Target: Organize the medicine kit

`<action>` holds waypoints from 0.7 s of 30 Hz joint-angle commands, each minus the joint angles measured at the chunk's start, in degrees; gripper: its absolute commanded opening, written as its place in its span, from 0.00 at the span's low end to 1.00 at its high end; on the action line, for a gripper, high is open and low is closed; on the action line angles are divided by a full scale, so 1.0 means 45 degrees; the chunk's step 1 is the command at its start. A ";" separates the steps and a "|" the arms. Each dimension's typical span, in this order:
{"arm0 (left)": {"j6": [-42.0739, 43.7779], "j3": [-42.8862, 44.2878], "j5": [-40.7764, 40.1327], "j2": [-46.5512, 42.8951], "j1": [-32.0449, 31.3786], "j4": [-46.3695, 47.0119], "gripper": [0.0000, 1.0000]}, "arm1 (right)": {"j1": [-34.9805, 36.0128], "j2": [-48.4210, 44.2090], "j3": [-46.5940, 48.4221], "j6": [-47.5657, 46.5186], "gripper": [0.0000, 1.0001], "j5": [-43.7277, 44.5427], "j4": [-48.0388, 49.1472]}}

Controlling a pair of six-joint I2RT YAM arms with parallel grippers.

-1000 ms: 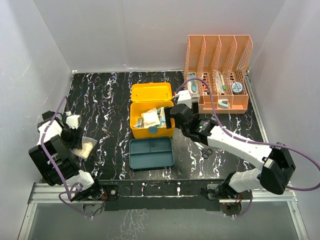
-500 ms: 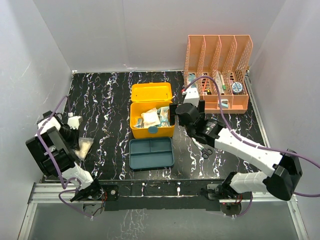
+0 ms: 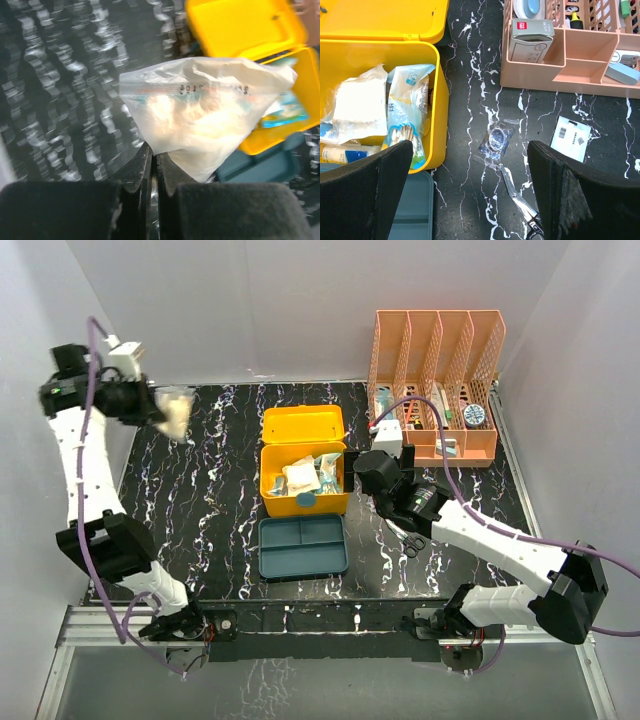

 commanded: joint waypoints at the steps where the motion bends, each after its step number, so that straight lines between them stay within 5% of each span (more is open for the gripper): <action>1: -0.5290 -0.0943 0.0027 -0.0187 -0.3062 0.2086 0.00 | 0.0001 -0.0543 0.0135 0.0123 0.98 0.0670 0.0545; 5: -0.7605 -0.2101 -0.1413 -0.0571 -0.5989 0.4744 0.00 | 0.0001 -0.1121 0.0073 0.0195 0.98 0.1154 0.0155; 12: -0.9556 -0.1820 -0.3485 0.0864 -0.9009 0.5436 0.00 | 0.0001 -0.2735 -0.0369 0.0573 0.98 0.2187 -0.0977; 21: -1.1372 -0.3223 -0.5462 0.1714 -1.0405 0.5885 0.00 | -0.0009 -0.4435 -0.1059 0.1293 0.98 0.2929 -0.2264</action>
